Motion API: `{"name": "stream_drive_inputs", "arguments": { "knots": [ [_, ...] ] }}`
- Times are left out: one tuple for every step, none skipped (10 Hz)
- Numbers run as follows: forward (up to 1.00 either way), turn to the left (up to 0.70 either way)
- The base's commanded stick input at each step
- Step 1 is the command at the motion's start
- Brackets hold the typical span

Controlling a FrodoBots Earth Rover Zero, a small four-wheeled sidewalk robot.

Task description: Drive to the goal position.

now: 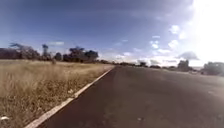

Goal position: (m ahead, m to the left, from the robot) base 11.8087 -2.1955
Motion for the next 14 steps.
{"name": "stream_drive_inputs", "arguments": {
  "knots": [
    [0.5, -0.5],
    [0.5, -0.5],
    [0.5, -0.49],
    [0.5, -0.42],
    [0.5, -0.34],
    [0.5, 0.0],
    [0.5, 0.0],
    [0.5, 0.0],
    [0.5, 0.0],
    [0.5, 0.0],
    [0.5, 0.0],
    [0.5, 0.0],
    [0.5, 0.0],
    [0.5, 0.0]
  ]
}}
